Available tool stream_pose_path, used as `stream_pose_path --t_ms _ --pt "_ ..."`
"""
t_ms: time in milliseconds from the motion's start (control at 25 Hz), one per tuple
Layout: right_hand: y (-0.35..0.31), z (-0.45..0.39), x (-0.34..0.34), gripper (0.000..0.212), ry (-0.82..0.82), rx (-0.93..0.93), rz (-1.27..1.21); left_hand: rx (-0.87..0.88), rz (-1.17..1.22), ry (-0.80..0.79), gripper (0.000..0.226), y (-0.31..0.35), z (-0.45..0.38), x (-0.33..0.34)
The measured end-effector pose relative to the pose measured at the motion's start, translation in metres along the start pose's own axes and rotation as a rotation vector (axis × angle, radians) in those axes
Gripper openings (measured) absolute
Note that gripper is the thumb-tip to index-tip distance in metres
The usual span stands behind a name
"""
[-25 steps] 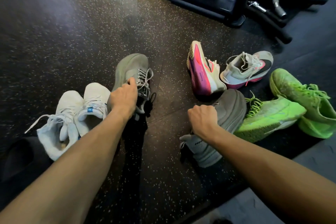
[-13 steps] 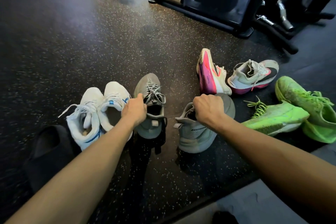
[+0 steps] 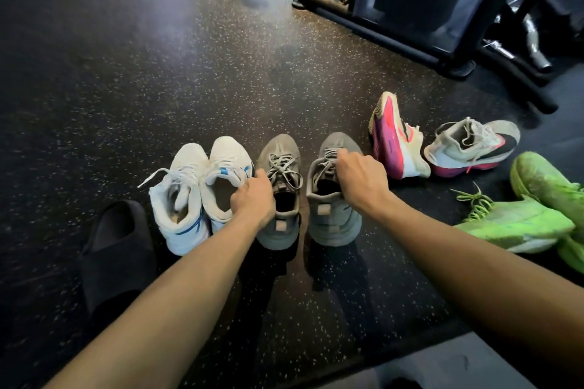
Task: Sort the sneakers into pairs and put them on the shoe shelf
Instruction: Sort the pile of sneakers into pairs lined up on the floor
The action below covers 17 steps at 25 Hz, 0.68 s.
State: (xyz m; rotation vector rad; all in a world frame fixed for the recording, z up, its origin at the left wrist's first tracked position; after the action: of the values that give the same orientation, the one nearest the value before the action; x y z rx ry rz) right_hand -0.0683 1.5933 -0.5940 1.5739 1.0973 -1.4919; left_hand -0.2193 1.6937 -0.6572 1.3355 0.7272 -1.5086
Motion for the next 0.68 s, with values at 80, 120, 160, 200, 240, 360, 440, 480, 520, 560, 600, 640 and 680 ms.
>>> stream_pose_path --t_ms 80,120,160,200,240,360,440,480,520,560,600,640,680 --pt "0.002 -0.003 0.010 0.014 0.002 0.001 -0.003 -0.007 0.005 0.012 0.030 0.002 -0.005 0.002" --pt "0.003 -0.005 0.016 0.015 -0.007 0.001 -0.003 -0.013 0.003 0.018 0.030 0.002 -0.008 0.003" --pt "0.004 -0.007 0.022 0.016 -0.016 -0.002 -0.006 -0.020 -0.003 0.024 0.030 0.002 -0.011 0.004" --pt "0.006 -0.010 0.028 0.016 -0.022 -0.004 -0.013 -0.026 -0.013 0.025 0.030 0.002 -0.015 0.004" --pt "0.008 -0.013 0.032 0.016 -0.027 -0.007 -0.020 -0.031 -0.024 0.023 0.030 0.002 -0.018 0.005" --pt "0.009 -0.021 0.049 0.017 -0.060 -0.022 -0.045 -0.028 -0.056 0.022 0.031 0.002 -0.028 0.008" --pt "0.009 -0.023 0.061 0.016 -0.099 0.009 -0.114 -0.016 -0.090 0.015 0.031 0.004 -0.032 0.008" --pt "0.011 -0.024 0.065 0.016 -0.115 0.044 -0.151 -0.013 -0.104 0.007 0.031 0.005 -0.033 0.008" --pt "0.013 -0.025 0.068 0.018 -0.131 0.078 -0.180 -0.010 -0.115 -0.004 0.031 0.005 -0.034 0.007" --pt "0.016 -0.027 0.071 0.021 -0.157 0.096 -0.199 -0.004 -0.121 -0.014 0.031 0.005 -0.034 0.006" --pt "0.018 -0.029 0.072 0.021 -0.194 0.095 -0.211 0.004 -0.122 -0.023 0.031 0.005 -0.034 0.005" --pt "0.020 -0.030 0.072 0.019 -0.227 0.089 -0.225 0.011 -0.115 -0.030 0.030 0.003 -0.034 0.003" --pt "0.022 -0.032 0.071 0.017 -0.248 0.090 -0.252 0.015 -0.102 -0.037 0.030 0.002 -0.034 0.001"
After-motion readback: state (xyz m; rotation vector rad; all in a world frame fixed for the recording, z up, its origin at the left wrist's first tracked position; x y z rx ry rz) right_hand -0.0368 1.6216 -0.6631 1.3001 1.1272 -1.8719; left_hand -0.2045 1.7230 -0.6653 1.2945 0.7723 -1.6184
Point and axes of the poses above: each hand's wrist, its own z-axis away from the middle knuckle, its own x-axis out of the palm, y = z × x, the point moved 3 cm from there along -z, towards the middle knuckle, and after that the axes turned 2 degrees about -z, right-handed, at the moved point
